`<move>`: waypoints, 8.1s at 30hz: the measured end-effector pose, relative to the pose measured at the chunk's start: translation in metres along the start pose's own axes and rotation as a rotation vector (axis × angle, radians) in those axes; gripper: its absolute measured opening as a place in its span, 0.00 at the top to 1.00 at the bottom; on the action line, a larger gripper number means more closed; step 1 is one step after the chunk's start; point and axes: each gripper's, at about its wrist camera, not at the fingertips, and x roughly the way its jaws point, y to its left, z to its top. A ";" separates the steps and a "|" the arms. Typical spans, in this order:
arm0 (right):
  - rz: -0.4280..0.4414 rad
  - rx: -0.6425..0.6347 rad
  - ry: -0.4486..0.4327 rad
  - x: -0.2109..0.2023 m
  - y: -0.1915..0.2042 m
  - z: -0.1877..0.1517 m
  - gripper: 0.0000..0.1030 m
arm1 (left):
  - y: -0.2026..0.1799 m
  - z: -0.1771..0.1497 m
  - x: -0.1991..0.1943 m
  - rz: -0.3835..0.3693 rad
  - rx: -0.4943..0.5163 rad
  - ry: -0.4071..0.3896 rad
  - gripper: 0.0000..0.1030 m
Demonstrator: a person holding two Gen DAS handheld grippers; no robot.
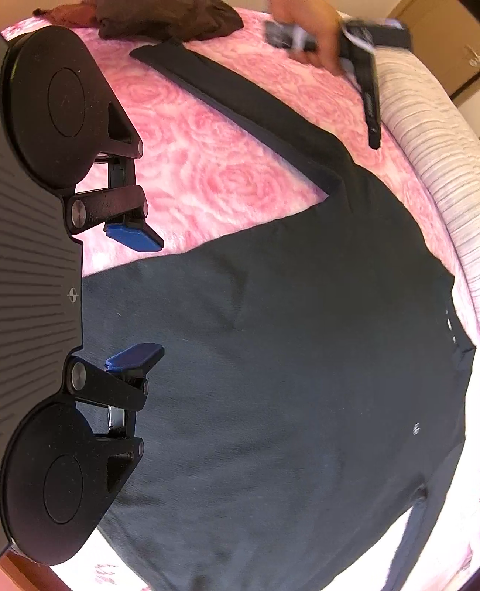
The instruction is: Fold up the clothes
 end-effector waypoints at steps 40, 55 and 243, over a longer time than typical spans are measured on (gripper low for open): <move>-0.172 0.195 -0.252 -0.136 -0.039 -0.072 0.43 | -0.111 -0.105 -0.163 -0.006 -0.309 0.215 0.65; -0.340 0.097 -0.365 -0.274 -0.062 -0.158 0.22 | -0.208 -0.066 -0.316 0.113 -0.313 0.038 0.14; 0.100 0.504 -0.686 -0.065 -0.616 0.377 0.96 | -0.338 0.226 0.150 0.266 -0.246 0.164 0.54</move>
